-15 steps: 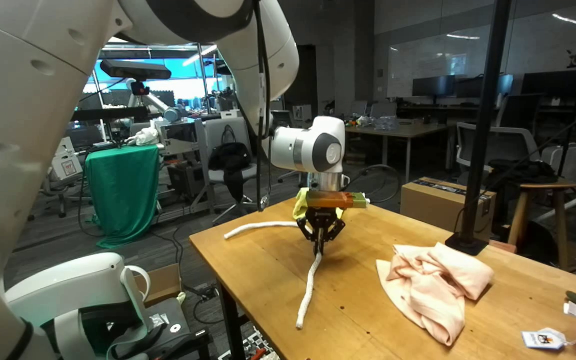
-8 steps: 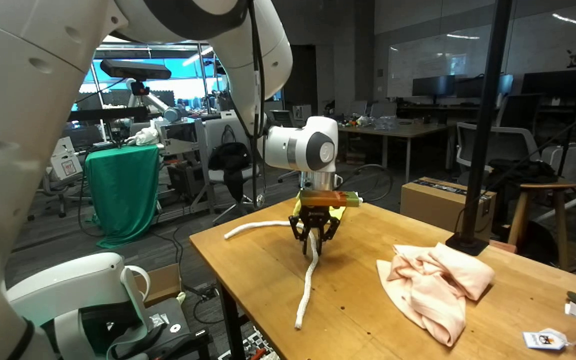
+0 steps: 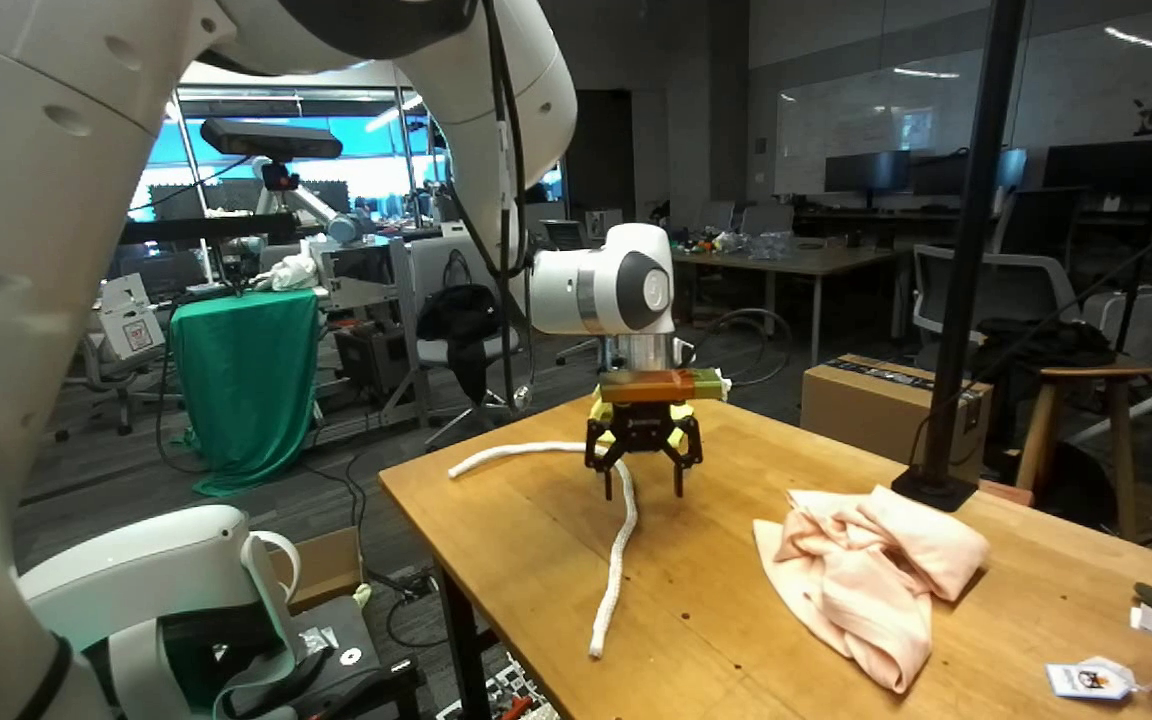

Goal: Spread the clothes and the objects across on the table

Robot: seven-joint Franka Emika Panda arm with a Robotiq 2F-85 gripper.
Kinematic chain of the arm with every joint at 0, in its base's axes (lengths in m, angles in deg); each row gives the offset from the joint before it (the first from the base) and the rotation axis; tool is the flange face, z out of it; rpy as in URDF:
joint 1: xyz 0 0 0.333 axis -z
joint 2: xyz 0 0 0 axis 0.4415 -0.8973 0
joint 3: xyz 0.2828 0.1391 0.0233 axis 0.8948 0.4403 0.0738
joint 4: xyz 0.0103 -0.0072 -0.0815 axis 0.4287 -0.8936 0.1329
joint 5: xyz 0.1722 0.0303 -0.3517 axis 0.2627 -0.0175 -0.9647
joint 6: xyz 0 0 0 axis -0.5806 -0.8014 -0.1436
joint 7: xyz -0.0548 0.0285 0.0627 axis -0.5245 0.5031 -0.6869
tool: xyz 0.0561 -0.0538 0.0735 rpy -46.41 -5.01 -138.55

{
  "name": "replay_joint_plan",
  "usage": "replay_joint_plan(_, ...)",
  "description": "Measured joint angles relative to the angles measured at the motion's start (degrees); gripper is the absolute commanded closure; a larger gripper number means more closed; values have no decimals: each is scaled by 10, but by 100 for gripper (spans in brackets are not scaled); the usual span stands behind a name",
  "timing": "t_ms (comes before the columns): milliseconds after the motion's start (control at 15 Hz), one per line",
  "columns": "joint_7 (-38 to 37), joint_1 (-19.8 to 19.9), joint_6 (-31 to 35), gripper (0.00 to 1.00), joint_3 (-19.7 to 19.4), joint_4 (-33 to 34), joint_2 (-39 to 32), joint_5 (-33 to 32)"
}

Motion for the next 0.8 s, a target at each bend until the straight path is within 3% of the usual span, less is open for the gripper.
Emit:
replay_joint_plan(400, -71, -3, -23, 0, -15, 1, 59, -24)
replay_joint_plan(800, -112, 0, -167, 0, -18, 5, 146, 6)
